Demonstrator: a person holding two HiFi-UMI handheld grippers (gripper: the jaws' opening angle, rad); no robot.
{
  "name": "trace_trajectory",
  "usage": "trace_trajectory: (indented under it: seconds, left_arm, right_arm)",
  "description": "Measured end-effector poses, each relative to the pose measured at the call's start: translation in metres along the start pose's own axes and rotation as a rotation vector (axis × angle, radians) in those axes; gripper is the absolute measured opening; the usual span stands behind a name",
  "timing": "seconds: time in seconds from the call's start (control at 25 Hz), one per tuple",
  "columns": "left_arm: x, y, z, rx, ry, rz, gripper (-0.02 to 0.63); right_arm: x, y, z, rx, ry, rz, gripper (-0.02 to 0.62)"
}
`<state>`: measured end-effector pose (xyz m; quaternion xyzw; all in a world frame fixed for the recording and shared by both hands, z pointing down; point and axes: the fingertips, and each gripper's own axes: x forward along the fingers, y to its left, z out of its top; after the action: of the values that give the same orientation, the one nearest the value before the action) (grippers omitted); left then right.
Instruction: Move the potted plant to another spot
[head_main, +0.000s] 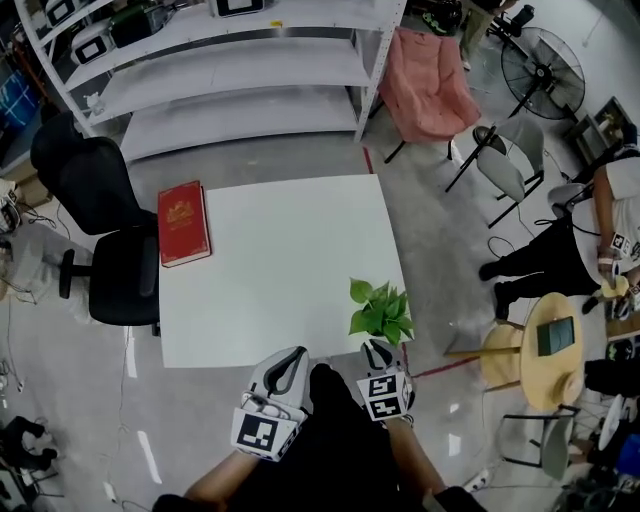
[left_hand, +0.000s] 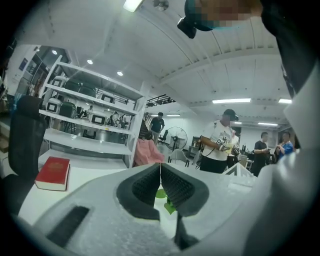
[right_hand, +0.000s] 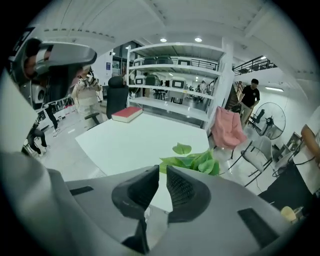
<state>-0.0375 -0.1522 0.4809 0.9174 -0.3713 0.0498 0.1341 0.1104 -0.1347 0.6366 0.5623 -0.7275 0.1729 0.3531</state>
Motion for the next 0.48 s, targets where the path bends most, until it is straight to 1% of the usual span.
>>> trace_trajectory:
  seconds: [0.2, 0.32, 0.48]
  left_arm:
    - [0.01, 0.005, -0.003, -0.005, 0.023, -0.002, 0.02]
    - [0.014, 0.01, -0.004, -0.007, 0.017, 0.006, 0.02]
    - [0.022, 0.013, -0.008, -0.014, 0.048, 0.004, 0.02]
  right_arm:
    - [0.023, -0.009, -0.013, -0.015, 0.087, -0.008, 0.015]
    - [0.033, -0.013, -0.019, -0.034, 0.127, -0.01, 0.015]
    - [0.046, -0.017, -0.031, -0.05, 0.185, -0.004, 0.015]
